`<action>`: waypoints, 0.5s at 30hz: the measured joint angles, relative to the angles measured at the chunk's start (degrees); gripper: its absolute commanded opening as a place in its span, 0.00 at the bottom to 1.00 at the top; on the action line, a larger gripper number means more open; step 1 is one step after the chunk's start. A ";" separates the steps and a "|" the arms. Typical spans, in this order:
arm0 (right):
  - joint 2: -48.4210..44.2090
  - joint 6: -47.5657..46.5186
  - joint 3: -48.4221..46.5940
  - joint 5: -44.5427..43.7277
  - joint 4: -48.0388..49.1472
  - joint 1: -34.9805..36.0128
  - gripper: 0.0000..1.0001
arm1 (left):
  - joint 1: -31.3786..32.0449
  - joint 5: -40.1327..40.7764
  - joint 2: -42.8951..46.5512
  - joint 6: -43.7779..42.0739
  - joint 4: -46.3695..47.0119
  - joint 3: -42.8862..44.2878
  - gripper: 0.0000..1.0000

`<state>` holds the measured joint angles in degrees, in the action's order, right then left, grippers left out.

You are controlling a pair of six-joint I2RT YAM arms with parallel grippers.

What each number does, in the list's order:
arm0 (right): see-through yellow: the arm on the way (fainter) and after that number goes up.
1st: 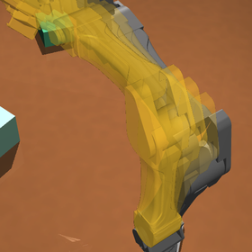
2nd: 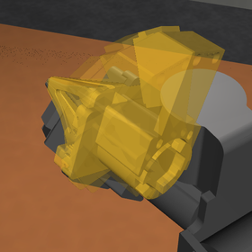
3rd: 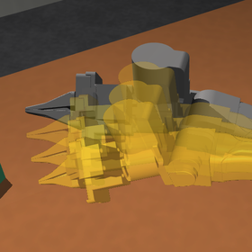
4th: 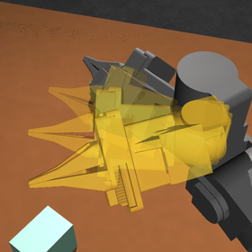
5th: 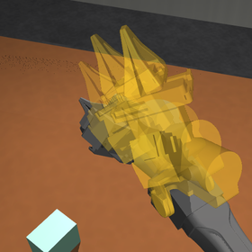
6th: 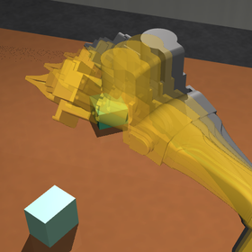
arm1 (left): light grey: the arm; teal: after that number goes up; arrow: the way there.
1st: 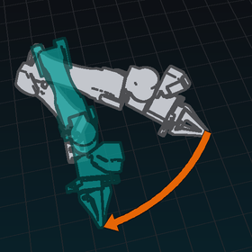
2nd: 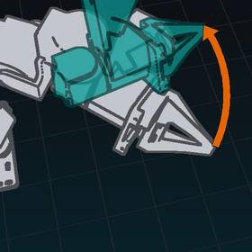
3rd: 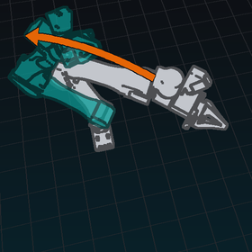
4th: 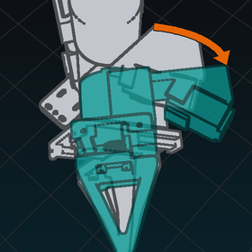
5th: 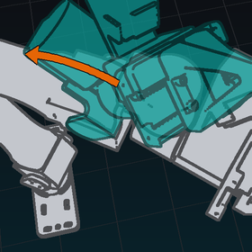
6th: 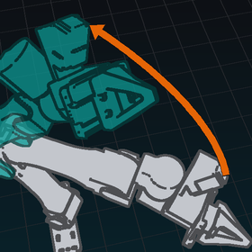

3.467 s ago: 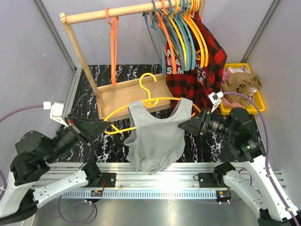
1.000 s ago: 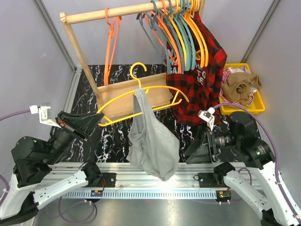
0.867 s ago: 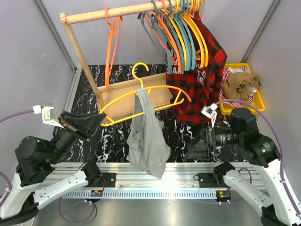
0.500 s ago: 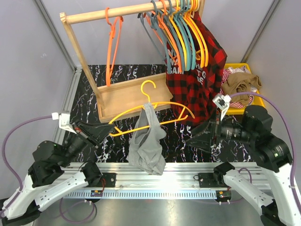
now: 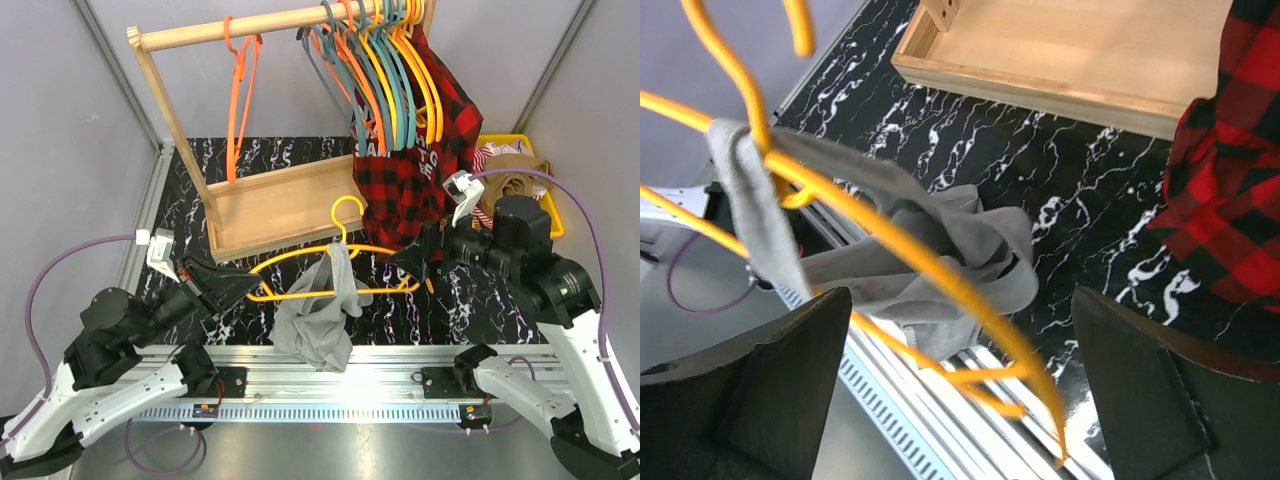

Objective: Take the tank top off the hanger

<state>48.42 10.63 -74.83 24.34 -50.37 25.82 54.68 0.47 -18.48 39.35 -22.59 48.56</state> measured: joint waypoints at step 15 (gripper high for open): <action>4.87 -5.22 2.49 36.30 -1.66 0.15 0.85 | 0.00 -7.17 4.63 2.47 -4.55 1.57 0.00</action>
<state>53.30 5.41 -72.34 60.64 -52.03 25.98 54.68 -6.70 -13.85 41.82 -27.14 50.13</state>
